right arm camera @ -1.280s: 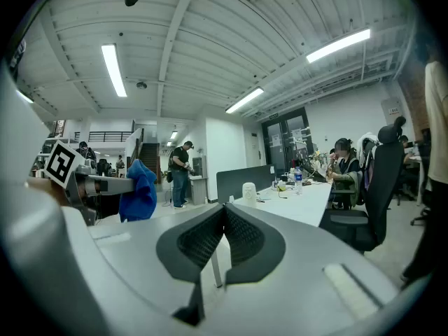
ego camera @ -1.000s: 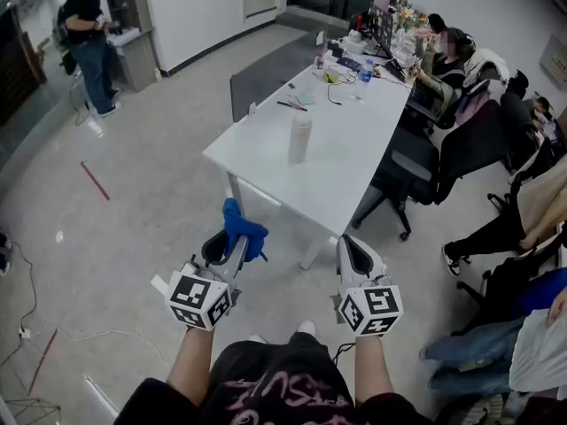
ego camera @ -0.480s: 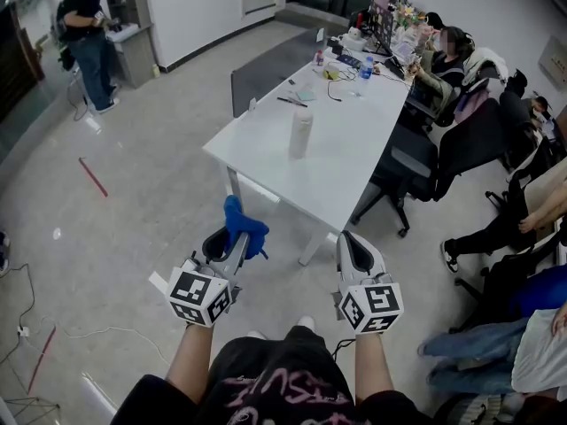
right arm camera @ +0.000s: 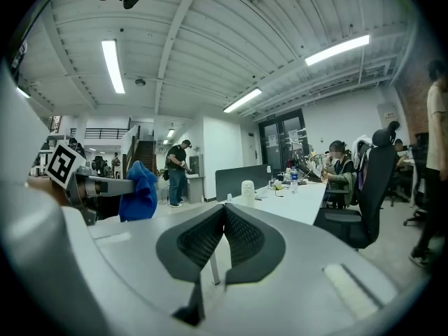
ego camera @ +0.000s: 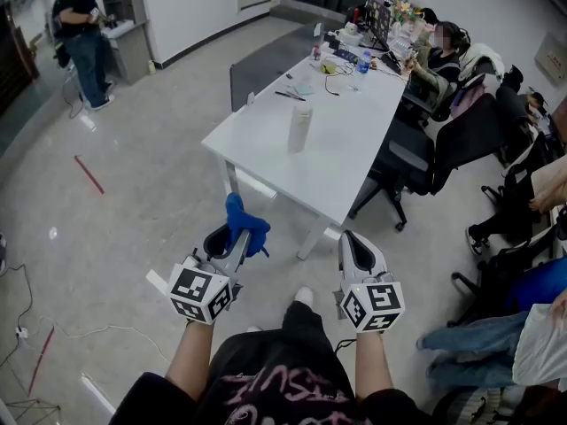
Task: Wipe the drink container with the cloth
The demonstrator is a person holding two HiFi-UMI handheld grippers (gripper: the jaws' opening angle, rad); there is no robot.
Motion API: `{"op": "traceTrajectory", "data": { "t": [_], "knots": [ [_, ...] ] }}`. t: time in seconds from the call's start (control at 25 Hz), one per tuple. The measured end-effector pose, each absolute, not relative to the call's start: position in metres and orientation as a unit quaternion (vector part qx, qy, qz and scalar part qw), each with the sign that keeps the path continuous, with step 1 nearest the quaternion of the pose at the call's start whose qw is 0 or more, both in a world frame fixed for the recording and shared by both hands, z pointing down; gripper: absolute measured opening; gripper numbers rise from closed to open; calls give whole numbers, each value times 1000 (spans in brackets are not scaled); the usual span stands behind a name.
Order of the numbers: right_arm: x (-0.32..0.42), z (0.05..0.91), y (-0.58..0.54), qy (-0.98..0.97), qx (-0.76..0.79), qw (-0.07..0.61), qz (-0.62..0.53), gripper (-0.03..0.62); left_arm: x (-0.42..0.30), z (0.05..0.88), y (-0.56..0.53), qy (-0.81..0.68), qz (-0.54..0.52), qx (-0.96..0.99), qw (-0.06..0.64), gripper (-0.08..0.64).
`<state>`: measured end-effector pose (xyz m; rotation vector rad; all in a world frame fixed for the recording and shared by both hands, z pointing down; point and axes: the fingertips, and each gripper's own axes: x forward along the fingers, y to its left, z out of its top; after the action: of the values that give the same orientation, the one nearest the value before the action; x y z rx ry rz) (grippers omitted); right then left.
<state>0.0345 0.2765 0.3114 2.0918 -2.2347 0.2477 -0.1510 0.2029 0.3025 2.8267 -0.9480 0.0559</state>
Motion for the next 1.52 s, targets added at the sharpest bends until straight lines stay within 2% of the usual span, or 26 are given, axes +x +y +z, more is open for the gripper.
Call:
{"op": "traceTrajectory", "data": {
  "t": [0.76,1.52],
  "knots": [
    [46,317,246,-725,683,30,87,-3,-140,308,176,-314,25,945,82,89],
    [103,346,130,-727,675,24,122,2,-86,337,65,-319,62,941,97,89]
  ]
}}
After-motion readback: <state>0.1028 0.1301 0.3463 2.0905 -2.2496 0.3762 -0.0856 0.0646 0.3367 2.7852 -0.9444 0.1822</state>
